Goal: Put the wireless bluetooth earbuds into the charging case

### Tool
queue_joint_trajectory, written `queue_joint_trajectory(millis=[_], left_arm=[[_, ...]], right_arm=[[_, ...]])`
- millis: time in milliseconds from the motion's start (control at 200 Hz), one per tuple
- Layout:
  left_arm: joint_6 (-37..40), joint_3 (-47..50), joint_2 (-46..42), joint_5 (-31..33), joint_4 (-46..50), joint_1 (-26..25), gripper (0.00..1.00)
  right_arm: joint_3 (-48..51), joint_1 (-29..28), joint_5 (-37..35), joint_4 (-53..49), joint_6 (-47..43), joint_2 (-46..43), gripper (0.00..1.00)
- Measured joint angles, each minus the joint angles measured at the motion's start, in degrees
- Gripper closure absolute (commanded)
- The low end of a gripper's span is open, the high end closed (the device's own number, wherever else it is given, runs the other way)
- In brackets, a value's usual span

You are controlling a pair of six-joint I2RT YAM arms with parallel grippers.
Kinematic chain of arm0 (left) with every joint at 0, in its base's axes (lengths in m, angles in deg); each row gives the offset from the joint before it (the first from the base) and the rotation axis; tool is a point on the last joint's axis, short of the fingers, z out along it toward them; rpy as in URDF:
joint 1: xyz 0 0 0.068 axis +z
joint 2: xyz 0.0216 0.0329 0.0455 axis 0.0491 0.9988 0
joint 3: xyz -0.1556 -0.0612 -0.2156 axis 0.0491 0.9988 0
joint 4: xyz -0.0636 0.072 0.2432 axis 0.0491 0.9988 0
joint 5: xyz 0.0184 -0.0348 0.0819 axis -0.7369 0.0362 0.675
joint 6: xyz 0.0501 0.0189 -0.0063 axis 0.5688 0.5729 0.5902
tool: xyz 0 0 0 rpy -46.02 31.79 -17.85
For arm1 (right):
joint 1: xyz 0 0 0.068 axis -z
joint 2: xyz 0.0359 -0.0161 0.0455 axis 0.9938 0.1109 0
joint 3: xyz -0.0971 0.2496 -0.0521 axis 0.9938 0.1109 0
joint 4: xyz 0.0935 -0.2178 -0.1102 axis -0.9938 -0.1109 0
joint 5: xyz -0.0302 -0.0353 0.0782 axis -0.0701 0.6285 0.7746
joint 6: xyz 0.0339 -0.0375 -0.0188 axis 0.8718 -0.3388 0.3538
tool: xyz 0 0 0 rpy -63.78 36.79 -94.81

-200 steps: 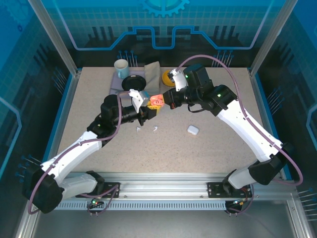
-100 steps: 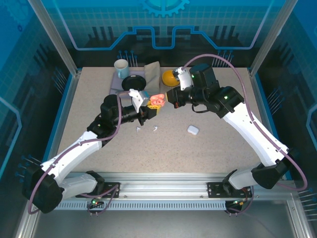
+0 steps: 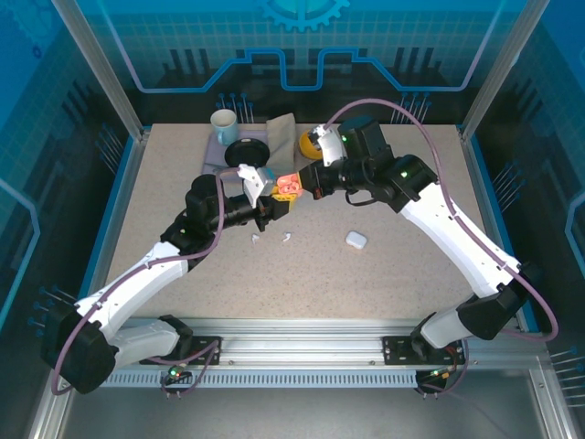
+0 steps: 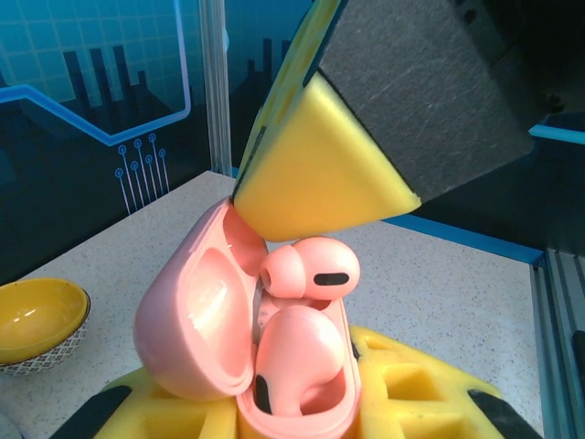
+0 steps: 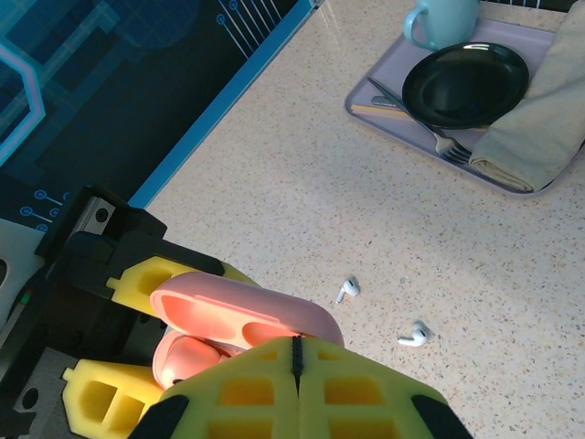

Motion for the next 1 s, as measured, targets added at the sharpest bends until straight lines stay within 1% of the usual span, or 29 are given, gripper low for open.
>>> queue_joint_trajectory(millis=[470,765,995], left_arm=[[0.0,0.0,0.1,0.0,0.0,0.0,1.0],[0.0,0.0,0.3,0.0,0.0,0.0,1.0],[0.0,0.0,0.3,0.0,0.0,0.0,1.0]], right_arm=[[-0.2,0.0,0.1,-1.1,-1.7,-0.3,0.96],[1.0,1.2,0.1,-1.5,-1.7,-3.5,0.96],[0.1,1.2,1.5,-1.3,-1.3,-2.6,0.96]])
